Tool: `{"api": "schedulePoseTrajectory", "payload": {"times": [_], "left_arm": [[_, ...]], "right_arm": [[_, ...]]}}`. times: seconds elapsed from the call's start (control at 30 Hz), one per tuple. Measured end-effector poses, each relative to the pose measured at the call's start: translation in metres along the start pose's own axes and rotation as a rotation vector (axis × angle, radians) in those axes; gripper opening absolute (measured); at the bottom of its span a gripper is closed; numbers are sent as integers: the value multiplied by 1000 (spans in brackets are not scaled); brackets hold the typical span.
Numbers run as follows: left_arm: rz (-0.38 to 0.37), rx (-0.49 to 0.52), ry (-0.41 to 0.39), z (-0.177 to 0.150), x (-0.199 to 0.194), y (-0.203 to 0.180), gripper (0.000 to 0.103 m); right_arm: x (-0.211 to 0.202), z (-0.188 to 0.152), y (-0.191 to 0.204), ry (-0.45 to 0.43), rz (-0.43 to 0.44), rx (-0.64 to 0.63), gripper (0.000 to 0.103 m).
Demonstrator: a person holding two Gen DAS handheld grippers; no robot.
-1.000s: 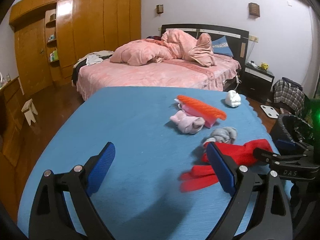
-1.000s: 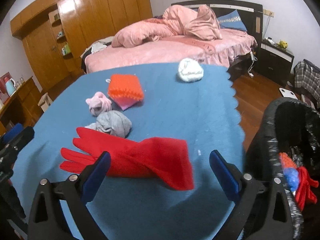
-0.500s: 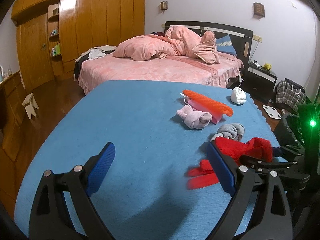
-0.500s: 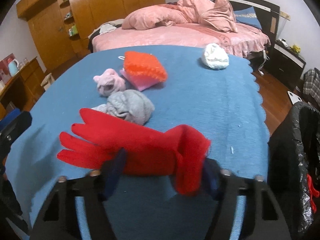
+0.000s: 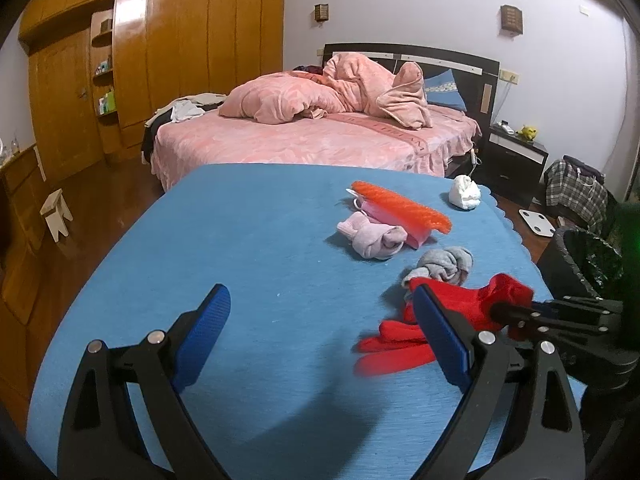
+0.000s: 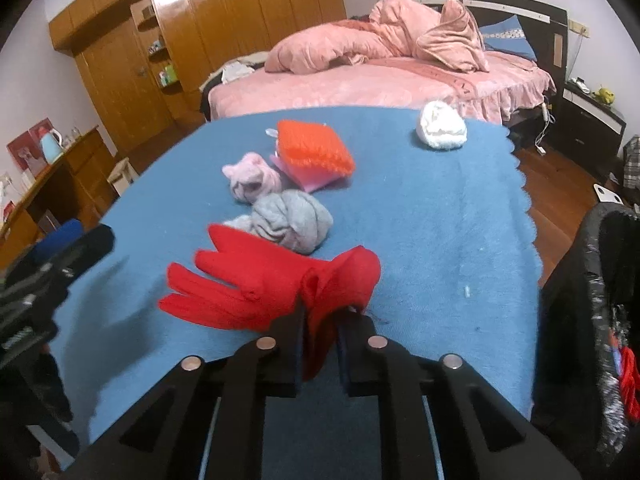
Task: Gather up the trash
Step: 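Grasp the red glove with the right tool while the left tool grasps the grey sock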
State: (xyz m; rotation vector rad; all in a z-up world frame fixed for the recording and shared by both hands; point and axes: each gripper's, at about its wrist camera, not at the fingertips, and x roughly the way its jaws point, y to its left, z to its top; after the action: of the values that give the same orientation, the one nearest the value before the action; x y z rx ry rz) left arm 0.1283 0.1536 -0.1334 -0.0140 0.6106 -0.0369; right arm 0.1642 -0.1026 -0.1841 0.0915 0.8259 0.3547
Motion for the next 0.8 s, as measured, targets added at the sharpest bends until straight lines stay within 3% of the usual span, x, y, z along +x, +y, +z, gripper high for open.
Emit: {"api": "schedulePoseTrajectory", "payload": {"times": [0.43,0.8], "left_arm": [[-39,23,-10,6,1,-20,90],[-121,52,57,14,50,-56,83]], "right_arm": [[-45,23,-33,-108,-85,47,13],[-52,34,-68,-140,-133,108,13]]}}
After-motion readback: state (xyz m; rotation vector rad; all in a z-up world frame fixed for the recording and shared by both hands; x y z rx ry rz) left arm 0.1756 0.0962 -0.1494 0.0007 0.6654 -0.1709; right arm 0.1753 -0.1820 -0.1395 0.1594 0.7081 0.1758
